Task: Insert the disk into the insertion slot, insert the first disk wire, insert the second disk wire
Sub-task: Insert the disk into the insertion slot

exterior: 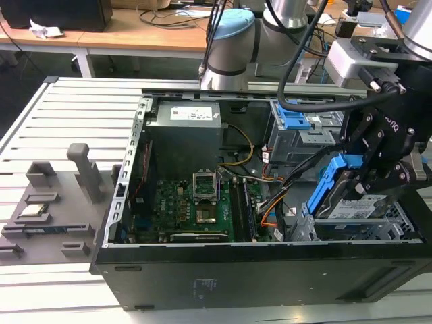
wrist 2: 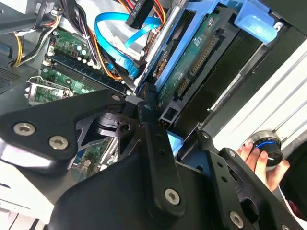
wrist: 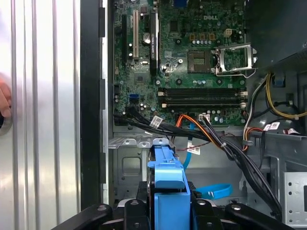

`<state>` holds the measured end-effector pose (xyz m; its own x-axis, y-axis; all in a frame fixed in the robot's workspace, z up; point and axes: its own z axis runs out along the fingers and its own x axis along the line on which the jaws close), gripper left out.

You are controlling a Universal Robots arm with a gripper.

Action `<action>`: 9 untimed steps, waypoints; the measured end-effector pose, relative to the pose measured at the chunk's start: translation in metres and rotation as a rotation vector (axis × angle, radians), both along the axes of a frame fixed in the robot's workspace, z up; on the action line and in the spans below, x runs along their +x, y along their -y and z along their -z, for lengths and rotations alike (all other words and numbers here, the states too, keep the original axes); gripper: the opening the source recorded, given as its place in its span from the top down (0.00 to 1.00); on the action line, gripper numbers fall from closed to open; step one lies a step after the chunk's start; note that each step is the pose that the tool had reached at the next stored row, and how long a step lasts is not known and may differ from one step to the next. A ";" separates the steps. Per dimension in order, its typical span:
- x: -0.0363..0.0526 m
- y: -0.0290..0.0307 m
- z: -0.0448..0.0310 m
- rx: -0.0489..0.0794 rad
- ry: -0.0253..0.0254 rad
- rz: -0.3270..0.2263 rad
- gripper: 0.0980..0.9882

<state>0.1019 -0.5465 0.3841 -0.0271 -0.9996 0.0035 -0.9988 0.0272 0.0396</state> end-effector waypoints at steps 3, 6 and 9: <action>0.0000 0.0000 0.0000 0.000 0.0000 0.000 0.69; 0.0000 0.0000 0.0002 0.000 0.0001 0.000 0.62; 0.0000 0.0000 0.0002 0.000 0.0000 0.000 0.63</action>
<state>0.1019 -0.5465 0.3840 -0.0271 -0.9996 0.0034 -0.9988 0.0272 0.0396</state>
